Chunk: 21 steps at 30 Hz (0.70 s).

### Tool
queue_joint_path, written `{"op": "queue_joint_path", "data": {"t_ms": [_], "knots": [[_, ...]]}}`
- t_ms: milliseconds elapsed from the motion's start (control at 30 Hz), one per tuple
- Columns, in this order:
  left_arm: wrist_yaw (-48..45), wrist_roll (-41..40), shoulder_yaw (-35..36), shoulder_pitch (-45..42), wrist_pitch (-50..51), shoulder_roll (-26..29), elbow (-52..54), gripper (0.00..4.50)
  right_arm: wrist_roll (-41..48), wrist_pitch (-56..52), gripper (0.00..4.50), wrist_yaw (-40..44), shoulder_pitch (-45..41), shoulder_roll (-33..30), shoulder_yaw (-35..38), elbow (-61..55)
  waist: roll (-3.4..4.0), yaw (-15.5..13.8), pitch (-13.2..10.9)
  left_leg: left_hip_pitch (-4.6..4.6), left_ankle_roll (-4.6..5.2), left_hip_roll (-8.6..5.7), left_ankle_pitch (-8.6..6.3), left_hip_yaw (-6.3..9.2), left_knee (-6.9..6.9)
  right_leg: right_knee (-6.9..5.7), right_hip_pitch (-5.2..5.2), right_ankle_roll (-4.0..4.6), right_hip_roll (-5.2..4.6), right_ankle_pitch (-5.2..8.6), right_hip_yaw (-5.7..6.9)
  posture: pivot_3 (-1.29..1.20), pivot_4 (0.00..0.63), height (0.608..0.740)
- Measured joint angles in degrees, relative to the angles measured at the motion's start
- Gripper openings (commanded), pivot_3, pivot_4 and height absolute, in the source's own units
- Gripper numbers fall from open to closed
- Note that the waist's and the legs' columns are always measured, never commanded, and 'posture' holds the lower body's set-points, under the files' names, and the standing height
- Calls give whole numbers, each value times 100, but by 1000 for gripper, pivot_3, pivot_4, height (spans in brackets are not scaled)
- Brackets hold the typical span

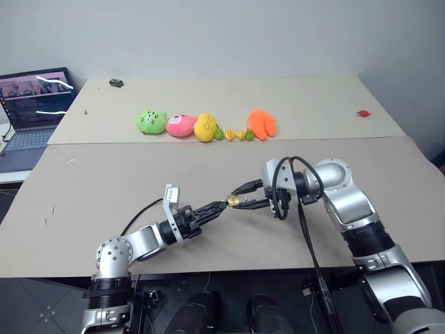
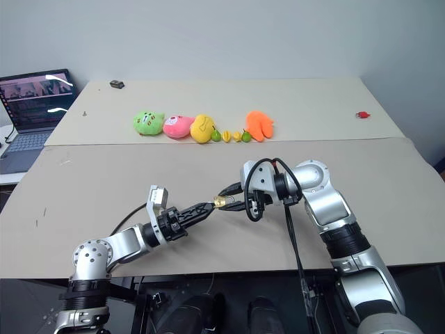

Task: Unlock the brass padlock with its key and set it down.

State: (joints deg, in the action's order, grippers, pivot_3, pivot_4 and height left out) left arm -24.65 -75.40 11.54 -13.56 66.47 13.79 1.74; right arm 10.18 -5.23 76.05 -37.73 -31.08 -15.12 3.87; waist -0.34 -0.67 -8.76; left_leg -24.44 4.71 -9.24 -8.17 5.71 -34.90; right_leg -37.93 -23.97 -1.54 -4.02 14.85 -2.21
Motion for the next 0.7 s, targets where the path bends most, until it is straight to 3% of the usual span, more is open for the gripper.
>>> {"op": "queue_joint_path", "data": {"t_ms": [367,400,433,533,700], "knots": [[-5,3,6,0,-1,18,0,1972,-4,9,914,2,5,0,-3,110,0,0,0,0,0,0,0,0,0,0,0,0,0,0,0,0,150,739],[-5,3,6,0,-2,18,0,1464,-6,10,914,2,9,0,-3,125,0,0,0,0,0,0,0,0,0,0,0,0,0,0,0,0,150,739],[-4,3,6,0,-2,18,0,1294,-7,10,914,2,16,0,-4,128,0,0,0,0,0,0,0,0,0,0,0,0,0,0,0,0,150,739],[5,-4,11,-1,-3,14,0,184,-19,10,914,1,19,-6,-6,130,0,0,0,0,0,0,0,0,1,0,-1,0,0,0,0,0,150,739],[16,-35,22,-7,-3,-6,0,43,-48,28,914,1,41,-32,-13,182,0,0,0,-1,0,0,0,0,0,0,-1,0,0,0,0,0,150,739]]}}
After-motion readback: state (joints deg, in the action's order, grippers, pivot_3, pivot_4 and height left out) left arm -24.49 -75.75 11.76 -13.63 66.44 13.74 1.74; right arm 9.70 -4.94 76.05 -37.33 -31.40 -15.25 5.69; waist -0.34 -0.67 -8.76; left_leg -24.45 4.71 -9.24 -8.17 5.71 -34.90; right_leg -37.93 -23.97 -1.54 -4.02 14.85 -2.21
